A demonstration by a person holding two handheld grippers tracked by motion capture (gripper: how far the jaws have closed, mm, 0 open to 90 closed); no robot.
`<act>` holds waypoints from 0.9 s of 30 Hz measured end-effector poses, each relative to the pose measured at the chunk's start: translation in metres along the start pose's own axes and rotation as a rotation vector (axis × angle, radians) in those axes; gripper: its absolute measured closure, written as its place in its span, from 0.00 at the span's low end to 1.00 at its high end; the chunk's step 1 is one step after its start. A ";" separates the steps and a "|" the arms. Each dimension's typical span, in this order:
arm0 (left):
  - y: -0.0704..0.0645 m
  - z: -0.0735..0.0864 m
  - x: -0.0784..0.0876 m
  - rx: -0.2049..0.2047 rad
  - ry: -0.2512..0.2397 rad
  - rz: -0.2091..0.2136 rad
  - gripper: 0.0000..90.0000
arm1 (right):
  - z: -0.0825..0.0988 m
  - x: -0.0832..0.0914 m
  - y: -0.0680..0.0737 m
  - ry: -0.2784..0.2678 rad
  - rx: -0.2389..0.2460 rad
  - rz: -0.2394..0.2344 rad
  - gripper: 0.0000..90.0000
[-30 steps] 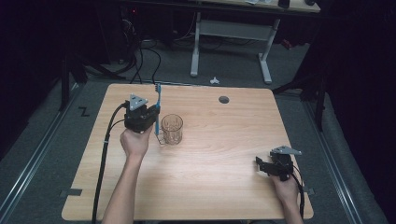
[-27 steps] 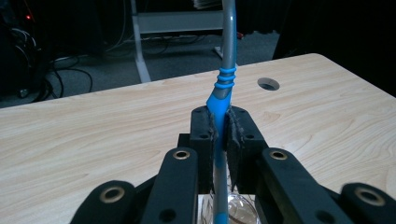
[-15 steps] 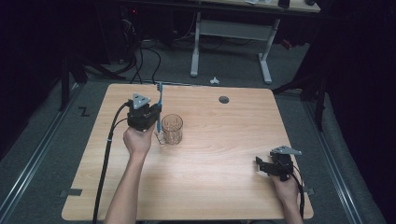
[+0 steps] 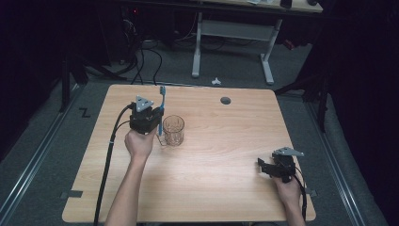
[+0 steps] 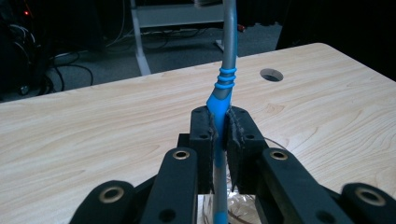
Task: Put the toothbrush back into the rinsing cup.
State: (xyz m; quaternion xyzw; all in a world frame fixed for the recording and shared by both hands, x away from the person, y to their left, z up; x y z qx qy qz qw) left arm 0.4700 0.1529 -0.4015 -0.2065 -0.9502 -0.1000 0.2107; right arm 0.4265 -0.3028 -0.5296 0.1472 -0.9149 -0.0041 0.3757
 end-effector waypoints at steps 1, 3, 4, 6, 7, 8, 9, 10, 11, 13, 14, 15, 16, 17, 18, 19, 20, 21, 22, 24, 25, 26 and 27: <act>0.000 0.001 0.000 0.003 0.001 0.001 0.90 | 0.000 0.000 0.000 0.000 0.000 0.000 0.33; 0.001 0.003 0.001 0.002 0.004 0.001 0.90 | 0.000 0.000 0.000 0.000 0.000 0.000 0.33; 0.001 0.003 0.001 0.003 0.004 0.002 0.90 | 0.000 0.000 0.000 0.000 0.000 0.000 0.33; 0.001 0.004 0.002 -0.003 0.006 0.000 0.90 | 0.000 0.000 0.000 0.000 0.000 0.000 0.33; 0.000 0.004 0.003 -0.006 0.007 0.000 0.90 | 0.000 0.000 0.000 0.000 0.000 0.000 0.33; 0.000 0.005 0.003 -0.010 0.009 -0.001 0.90 | 0.000 0.000 0.000 0.000 0.000 0.000 0.33; 0.000 0.005 0.004 -0.014 0.013 0.000 0.90 | 0.000 0.000 0.000 0.000 0.000 0.000 0.33; -0.001 0.005 0.004 -0.017 0.016 0.000 0.90 | 0.000 0.000 0.000 0.000 0.000 0.000 0.33; -0.001 0.006 0.005 -0.020 0.017 0.000 0.90 | 0.000 0.000 0.000 0.000 0.000 0.000 0.33; -0.001 0.006 0.006 -0.024 0.021 0.000 0.90 | 0.000 0.000 0.000 0.000 0.000 0.000 0.33; -0.001 0.006 0.006 -0.023 0.021 0.001 0.90 | 0.000 0.000 0.000 0.000 0.000 0.000 0.33; -0.001 0.007 0.007 -0.026 0.025 0.002 0.90 | 0.000 0.000 0.000 0.000 0.000 0.000 0.33; -0.001 0.007 0.007 -0.028 0.026 0.002 0.90 | 0.000 0.000 0.000 0.000 0.000 0.000 0.33; -0.002 0.007 0.007 -0.029 0.027 0.002 0.90 | 0.000 0.000 0.000 0.000 0.000 0.000 0.33; -0.002 0.008 0.007 -0.031 0.029 0.002 0.90 | 0.000 0.000 0.000 0.000 0.000 0.000 0.33; -0.002 0.008 0.008 -0.035 0.031 0.002 0.90 | 0.000 0.000 0.000 0.000 0.000 0.000 0.33; -0.003 0.008 0.008 -0.039 0.034 0.001 0.90 | 0.000 0.000 0.000 0.000 0.000 0.000 0.33; -0.003 0.009 0.008 -0.042 0.035 0.001 0.90 | 0.000 0.000 0.000 0.000 0.000 0.000 0.33; -0.003 0.009 0.008 -0.040 0.034 0.000 0.90 | 0.000 0.000 0.000 0.000 0.000 0.000 0.33; -0.003 0.011 0.009 -0.037 0.037 0.000 0.90 | 0.000 0.000 0.000 0.000 0.000 0.000 0.33; -0.003 0.012 0.009 -0.036 0.038 0.000 0.90 | 0.000 0.000 0.000 0.000 0.000 0.000 0.33; -0.003 0.013 0.010 -0.032 0.039 0.000 0.90 | 0.000 0.000 0.000 0.000 0.000 0.000 0.33; -0.003 0.014 0.010 -0.032 0.040 0.001 0.90 | 0.000 0.000 0.000 0.000 0.000 0.000 0.33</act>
Point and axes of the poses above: each handheld gripper's, and its own axes: x roughly backward along the jaws, z roughly out of its underside, y roughly to its left, the point moved 4 cm from there along -x, roughly forward along the jaws, and after that the axes turned 11 degrees about -x, right-handed, at the moved point
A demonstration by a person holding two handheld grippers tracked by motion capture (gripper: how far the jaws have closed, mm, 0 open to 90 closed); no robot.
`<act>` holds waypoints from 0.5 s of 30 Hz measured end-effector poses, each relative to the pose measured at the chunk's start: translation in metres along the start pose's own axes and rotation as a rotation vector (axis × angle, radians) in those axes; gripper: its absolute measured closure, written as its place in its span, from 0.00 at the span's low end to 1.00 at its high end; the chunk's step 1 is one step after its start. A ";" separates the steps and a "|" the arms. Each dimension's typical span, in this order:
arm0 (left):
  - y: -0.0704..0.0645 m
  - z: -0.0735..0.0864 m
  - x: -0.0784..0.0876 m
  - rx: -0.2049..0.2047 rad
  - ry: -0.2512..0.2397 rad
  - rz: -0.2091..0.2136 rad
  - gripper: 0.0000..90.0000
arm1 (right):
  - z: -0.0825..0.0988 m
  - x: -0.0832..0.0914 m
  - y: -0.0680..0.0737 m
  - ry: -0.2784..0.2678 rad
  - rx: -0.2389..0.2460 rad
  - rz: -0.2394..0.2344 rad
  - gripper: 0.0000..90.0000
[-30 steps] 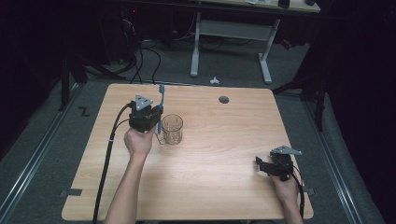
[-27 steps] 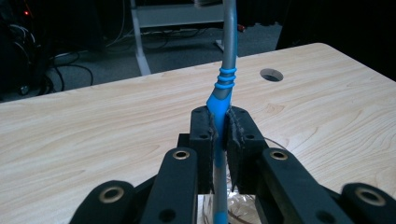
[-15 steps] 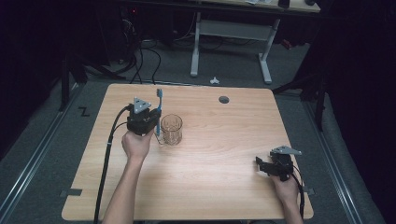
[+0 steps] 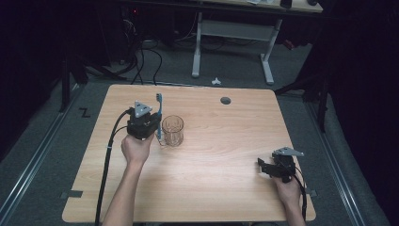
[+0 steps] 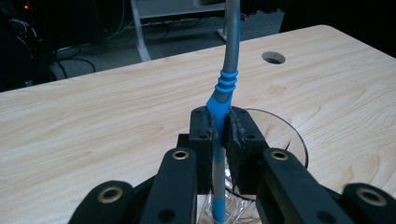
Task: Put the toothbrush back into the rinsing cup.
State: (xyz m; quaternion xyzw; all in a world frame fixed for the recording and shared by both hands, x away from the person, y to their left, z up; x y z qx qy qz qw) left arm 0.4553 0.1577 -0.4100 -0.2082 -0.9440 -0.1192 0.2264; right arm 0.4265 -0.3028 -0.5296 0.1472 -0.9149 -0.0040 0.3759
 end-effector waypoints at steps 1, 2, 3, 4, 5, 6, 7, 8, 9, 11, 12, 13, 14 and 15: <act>0.000 0.001 0.001 0.000 0.000 0.001 0.90 | 0.000 0.000 0.000 0.000 0.000 0.000 0.33; 0.000 0.002 0.001 0.001 0.000 0.001 0.90 | 0.000 0.000 0.000 0.000 0.000 0.000 0.33; 0.000 0.003 0.002 0.002 0.001 0.001 0.90 | 0.000 0.000 0.000 0.000 0.000 0.000 0.33; 0.000 0.003 0.002 0.005 0.000 0.002 0.90 | 0.000 0.000 0.000 0.000 0.000 0.000 0.33; 0.000 0.004 0.003 0.004 0.004 0.003 0.90 | 0.000 0.000 0.000 0.000 0.000 0.000 0.33; 0.000 0.004 0.003 0.002 0.006 0.002 0.90 | 0.000 0.000 0.000 0.000 0.000 0.000 0.33; 0.000 0.005 0.003 0.001 0.008 0.002 0.90 | 0.000 0.000 0.000 0.000 0.000 0.000 0.33; 0.000 0.005 0.003 -0.002 0.008 0.001 0.90 | 0.000 0.000 0.000 0.000 0.000 0.000 0.33; 0.000 0.005 0.004 -0.006 0.010 0.001 0.90 | 0.000 0.000 0.000 0.000 0.000 0.000 0.33; -0.001 0.005 0.004 -0.009 0.012 0.000 0.90 | 0.000 0.000 0.000 0.000 0.000 0.000 0.33; -0.002 0.006 0.004 -0.014 0.014 0.002 0.90 | 0.000 0.000 0.000 0.000 0.000 0.000 0.33; -0.003 0.006 0.004 -0.013 0.013 0.001 0.90 | 0.000 0.000 0.000 0.000 0.000 0.000 0.33; -0.003 0.007 0.004 -0.013 0.015 0.000 0.90 | 0.000 0.000 0.000 0.000 0.000 0.000 0.33; -0.004 0.008 0.004 -0.015 0.017 -0.001 0.90 | 0.000 0.000 0.000 0.000 0.000 0.000 0.33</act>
Point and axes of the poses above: each handheld gripper's, and its own axes: x roughly backward along the jaws, z roughly out of its underside, y roughly to its left, the point moved 4 cm from there along -x, roughly forward along the jaws, and after that the axes turned 11 degrees about -x, right-handed, at the moved point
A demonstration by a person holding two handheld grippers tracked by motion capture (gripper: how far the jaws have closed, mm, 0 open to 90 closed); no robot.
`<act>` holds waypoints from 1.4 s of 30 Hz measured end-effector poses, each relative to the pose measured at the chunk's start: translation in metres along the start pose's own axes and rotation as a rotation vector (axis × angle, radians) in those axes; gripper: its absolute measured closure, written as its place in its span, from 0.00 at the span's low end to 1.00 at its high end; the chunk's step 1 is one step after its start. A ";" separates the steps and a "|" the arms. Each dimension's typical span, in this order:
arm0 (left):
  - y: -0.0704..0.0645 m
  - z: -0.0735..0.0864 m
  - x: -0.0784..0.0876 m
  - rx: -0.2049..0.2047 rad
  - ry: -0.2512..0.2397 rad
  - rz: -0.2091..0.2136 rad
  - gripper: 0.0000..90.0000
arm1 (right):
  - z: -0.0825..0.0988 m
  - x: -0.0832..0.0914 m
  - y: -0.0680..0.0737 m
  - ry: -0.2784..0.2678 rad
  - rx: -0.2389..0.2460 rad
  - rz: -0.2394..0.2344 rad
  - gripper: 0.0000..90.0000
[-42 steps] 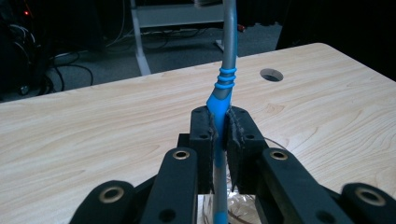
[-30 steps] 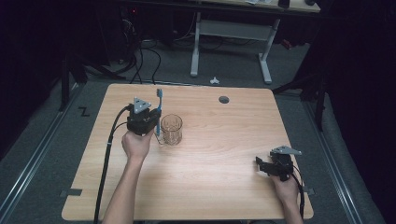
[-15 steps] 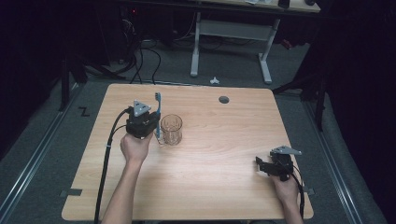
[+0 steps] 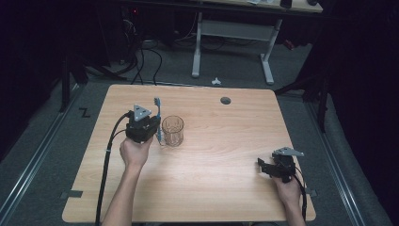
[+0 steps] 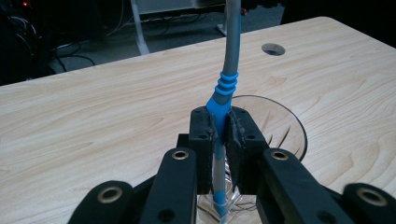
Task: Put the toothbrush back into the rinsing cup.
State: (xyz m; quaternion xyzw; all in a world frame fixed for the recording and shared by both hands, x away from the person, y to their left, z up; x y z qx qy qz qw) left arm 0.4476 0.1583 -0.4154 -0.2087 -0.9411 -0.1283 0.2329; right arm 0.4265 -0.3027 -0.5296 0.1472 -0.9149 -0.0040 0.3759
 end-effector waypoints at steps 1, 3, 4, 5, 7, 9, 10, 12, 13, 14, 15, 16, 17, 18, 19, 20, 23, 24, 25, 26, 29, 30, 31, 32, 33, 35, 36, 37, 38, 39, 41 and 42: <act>0.000 0.001 0.000 0.001 0.001 0.000 0.90 | 0.000 0.000 0.000 0.000 0.000 0.000 0.33; -0.001 0.003 0.000 0.001 0.002 -0.002 0.90 | 0.000 0.000 0.000 0.000 0.000 0.000 0.33; -0.001 0.004 0.000 0.004 0.001 -0.003 0.90 | 0.000 0.000 0.000 0.000 0.000 0.000 0.33; -0.001 0.004 0.000 0.004 0.000 -0.003 0.90 | 0.000 0.000 0.000 0.000 0.000 0.000 0.33; -0.002 0.006 0.000 0.006 -0.001 -0.004 0.90 | 0.000 0.000 0.000 0.000 0.000 0.000 0.33; -0.002 0.008 0.000 0.007 -0.001 -0.006 0.90 | 0.000 0.000 0.000 0.000 0.000 0.000 0.33; -0.002 0.009 0.001 0.003 0.002 -0.006 0.90 | 0.000 0.000 0.000 0.000 0.000 0.000 0.33; -0.003 0.010 0.001 0.005 -0.001 -0.006 0.90 | 0.000 0.000 0.000 0.000 0.000 0.000 0.33; -0.003 0.011 0.001 0.001 0.001 -0.008 0.90 | 0.000 0.000 0.000 0.000 0.000 0.000 0.33; -0.004 0.011 0.001 0.002 0.000 -0.007 0.90 | 0.000 0.000 0.000 0.000 0.000 0.000 0.33; -0.004 0.012 0.001 0.003 0.000 -0.008 0.90 | 0.000 0.000 0.000 0.000 0.000 0.000 0.33; -0.004 0.012 0.001 0.001 0.001 -0.006 0.90 | 0.000 0.000 0.000 0.000 0.000 0.000 0.33; -0.004 0.013 0.001 0.001 0.003 -0.004 0.90 | 0.000 0.000 0.000 0.000 0.000 0.000 0.33; -0.005 0.014 0.000 0.002 0.005 -0.004 0.90 | 0.000 0.000 0.000 0.000 0.000 0.001 0.33; -0.005 0.015 0.000 -0.001 0.010 -0.002 0.90 | 0.000 0.000 0.000 0.000 0.000 0.000 0.33; -0.005 0.016 -0.001 0.000 0.011 -0.003 0.90 | 0.000 0.000 0.000 0.000 0.000 0.000 0.33; -0.007 0.019 -0.002 0.001 0.015 -0.003 0.90 | 0.000 0.000 0.000 0.000 0.001 0.000 0.33; -0.007 0.019 -0.002 0.002 0.016 -0.004 0.90 | 0.000 0.000 0.000 0.000 0.001 0.000 0.33; -0.007 0.020 -0.002 -0.002 0.020 -0.005 0.90 | 0.000 0.000 0.000 0.000 0.001 -0.001 0.33; -0.008 0.020 -0.003 -0.008 0.021 -0.009 0.90 | 0.000 0.000 0.000 0.000 0.000 0.000 0.33; -0.010 0.020 -0.004 -0.022 0.022 -0.009 0.90 | 0.000 0.000 0.000 0.000 0.001 -0.001 0.33; -0.010 0.020 -0.004 -0.022 0.020 -0.010 0.90 | 0.000 0.000 0.000 0.000 0.001 -0.001 0.33; -0.011 0.020 -0.005 -0.024 0.020 -0.010 0.90 | 0.000 0.000 0.000 0.000 0.001 -0.001 0.33; -0.011 0.020 -0.005 -0.030 0.023 -0.012 0.90 | 0.000 0.000 0.000 0.000 0.000 -0.001 0.33; -0.011 0.020 -0.005 -0.033 0.024 -0.014 0.90 | 0.000 0.000 0.000 0.000 0.001 -0.002 0.33; -0.012 0.021 -0.006 -0.039 0.023 -0.016 0.90 | 0.000 0.000 0.000 0.000 0.001 -0.002 0.33; -0.013 0.020 -0.006 -0.041 0.020 -0.017 0.90 | 0.000 0.000 0.000 0.000 0.001 -0.002 0.33; -0.013 0.020 -0.007 -0.043 0.018 -0.017 0.90 | 0.000 0.000 0.000 0.000 0.001 -0.002 0.33; -0.014 0.020 -0.007 -0.046 0.015 -0.017 0.90 | 0.000 0.000 0.000 0.000 0.001 -0.002 0.33; -0.014 0.020 -0.007 -0.048 0.013 -0.016 0.90 | 0.000 0.000 0.000 0.000 0.001 -0.002 0.33; -0.014 0.021 -0.008 -0.048 0.011 -0.015 0.90 | 0.000 0.000 0.000 0.000 0.002 -0.002 0.33; -0.014 0.021 -0.009 -0.047 0.011 -0.015 0.90 | 0.000 0.000 0.000 0.000 0.002 -0.002 0.33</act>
Point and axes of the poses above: each handheld gripper's, and its own axes: x roughly backward along the jaws, z roughly out of its underside, y roughly to its left, the point moved 4 cm from there along -x, roughly forward along the jaws, and after that the axes turned 11 degrees about -x, right-handed, at the moved point
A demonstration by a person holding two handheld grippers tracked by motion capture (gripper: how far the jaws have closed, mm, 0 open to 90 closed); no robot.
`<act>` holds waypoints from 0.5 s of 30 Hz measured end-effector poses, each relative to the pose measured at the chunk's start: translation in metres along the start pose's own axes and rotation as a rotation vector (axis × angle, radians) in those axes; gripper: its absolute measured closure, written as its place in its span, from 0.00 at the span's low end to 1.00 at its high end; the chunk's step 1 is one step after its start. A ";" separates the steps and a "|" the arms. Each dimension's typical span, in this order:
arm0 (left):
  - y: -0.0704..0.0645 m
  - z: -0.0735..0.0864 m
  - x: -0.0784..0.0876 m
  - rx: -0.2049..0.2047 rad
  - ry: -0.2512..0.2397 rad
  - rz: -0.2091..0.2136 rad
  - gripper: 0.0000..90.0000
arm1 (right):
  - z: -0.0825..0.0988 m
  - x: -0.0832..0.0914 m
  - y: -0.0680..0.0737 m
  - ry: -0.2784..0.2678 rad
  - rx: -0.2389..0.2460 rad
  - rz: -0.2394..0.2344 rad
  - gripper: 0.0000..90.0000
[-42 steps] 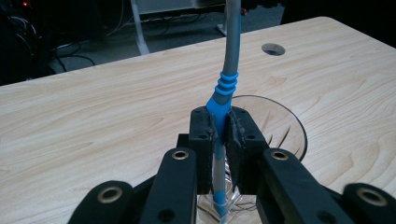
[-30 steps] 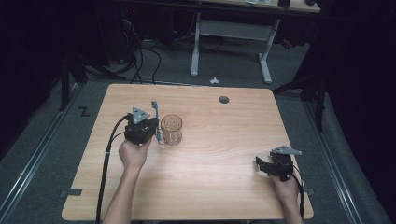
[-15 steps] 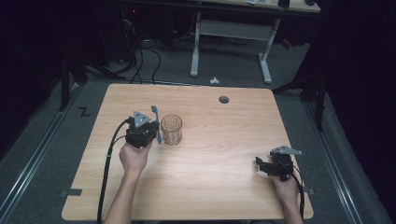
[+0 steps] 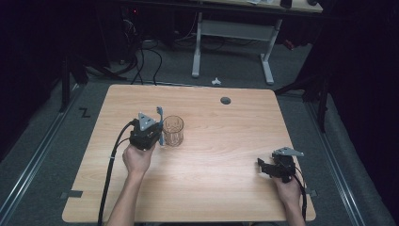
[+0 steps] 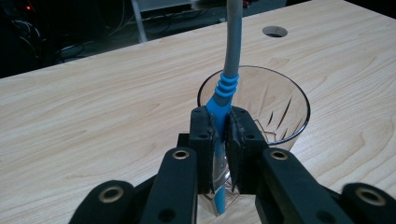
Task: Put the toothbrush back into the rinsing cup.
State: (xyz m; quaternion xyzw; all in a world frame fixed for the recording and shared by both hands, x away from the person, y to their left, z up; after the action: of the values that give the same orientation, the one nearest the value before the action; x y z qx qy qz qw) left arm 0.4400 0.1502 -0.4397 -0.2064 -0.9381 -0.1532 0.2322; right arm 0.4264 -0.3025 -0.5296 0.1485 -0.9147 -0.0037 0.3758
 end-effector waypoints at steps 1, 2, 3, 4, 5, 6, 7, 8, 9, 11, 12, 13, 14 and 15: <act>0.000 0.000 0.000 0.003 -0.004 -0.002 0.90 | 0.000 0.000 0.000 0.000 0.000 0.000 0.33; 0.000 0.001 -0.001 0.006 -0.007 -0.002 0.90 | 0.000 0.000 0.000 0.000 -0.001 0.000 0.33; 0.001 0.002 -0.001 0.008 -0.006 -0.004 0.90 | 0.000 0.000 0.000 0.000 0.000 0.000 0.33; 0.001 0.003 -0.001 0.010 -0.009 -0.006 0.90 | 0.000 0.000 0.000 0.000 0.000 0.000 0.33; 0.001 0.003 -0.002 0.016 -0.013 -0.006 0.90 | 0.000 0.000 0.000 0.000 0.000 0.000 0.33; 0.002 0.004 -0.002 0.016 -0.014 -0.007 0.90 | 0.000 0.000 0.000 0.000 0.000 0.000 0.33; 0.002 0.004 -0.002 0.017 -0.017 -0.008 0.90 | 0.000 0.000 0.000 0.000 0.001 0.000 0.33; 0.002 0.005 -0.002 0.017 -0.018 -0.010 0.90 | 0.000 0.000 0.000 0.000 0.000 0.000 0.33; 0.002 0.005 -0.001 0.014 -0.018 -0.012 0.90 | 0.000 0.000 0.000 0.000 0.000 0.000 0.33; 0.002 0.006 -0.001 0.011 -0.017 -0.013 0.90 | 0.000 0.000 0.000 0.000 0.000 0.000 0.33; 0.002 0.006 -0.001 0.008 -0.018 -0.013 0.90 | 0.000 0.000 0.000 0.000 0.001 0.000 0.33; 0.002 0.006 -0.001 0.008 -0.020 -0.014 0.90 | 0.000 0.000 0.000 0.000 0.001 0.000 0.33; 0.002 0.007 -0.001 0.009 -0.020 -0.014 0.90 | 0.000 0.000 0.000 0.000 0.001 0.000 0.33; 0.002 0.007 -0.001 0.007 -0.017 -0.013 0.90 | 0.000 0.000 0.000 0.000 0.001 0.000 0.33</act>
State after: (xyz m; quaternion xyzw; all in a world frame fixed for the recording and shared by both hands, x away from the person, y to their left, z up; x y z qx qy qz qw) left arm 0.4391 0.1541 -0.4463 -0.2006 -0.9419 -0.1495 0.2240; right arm 0.4264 -0.3024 -0.5296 0.1487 -0.9147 -0.0034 0.3757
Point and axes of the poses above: each handheld gripper's, and its own axes: x roughly backward along the jaws, z roughly out of its underside, y roughly to its left, the point moved 4 cm from there along -x, roughly forward along the jaws, and after that the axes turned 11 degrees about -x, right-handed, at the moved point
